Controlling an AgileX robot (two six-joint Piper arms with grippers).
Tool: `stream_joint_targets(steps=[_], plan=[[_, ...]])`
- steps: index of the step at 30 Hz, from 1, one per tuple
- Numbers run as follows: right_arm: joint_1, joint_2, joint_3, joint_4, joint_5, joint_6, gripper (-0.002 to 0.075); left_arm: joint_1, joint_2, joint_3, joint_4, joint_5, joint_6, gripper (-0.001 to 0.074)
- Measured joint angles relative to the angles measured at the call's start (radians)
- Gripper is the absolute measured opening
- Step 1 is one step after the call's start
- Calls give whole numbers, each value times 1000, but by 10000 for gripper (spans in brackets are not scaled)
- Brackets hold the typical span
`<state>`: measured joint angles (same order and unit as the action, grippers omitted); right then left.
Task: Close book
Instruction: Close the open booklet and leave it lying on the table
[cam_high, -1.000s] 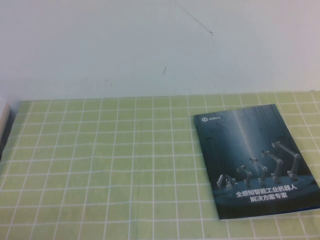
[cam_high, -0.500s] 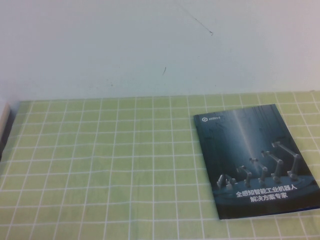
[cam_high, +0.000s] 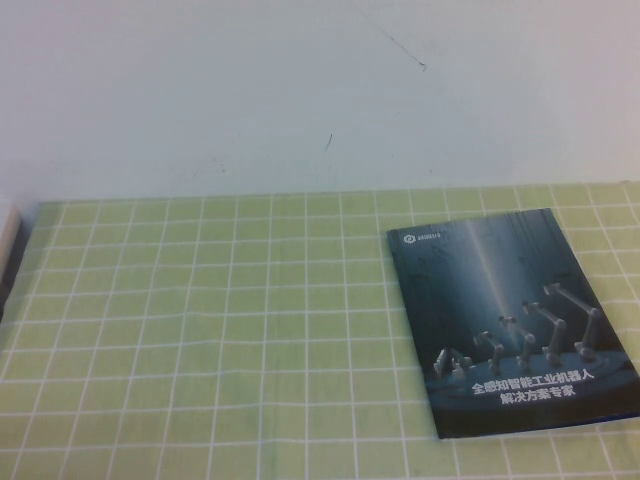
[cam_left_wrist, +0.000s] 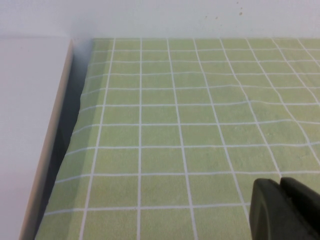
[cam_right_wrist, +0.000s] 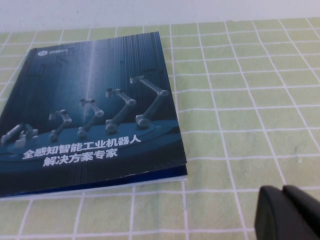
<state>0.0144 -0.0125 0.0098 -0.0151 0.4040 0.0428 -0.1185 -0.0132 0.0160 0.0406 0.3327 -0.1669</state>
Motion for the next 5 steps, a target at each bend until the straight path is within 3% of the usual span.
stream_joint_targets(steps=[5], plan=[[0, 0, 0, 0, 0, 0, -3, 0, 0, 0, 0, 0, 0, -1]])
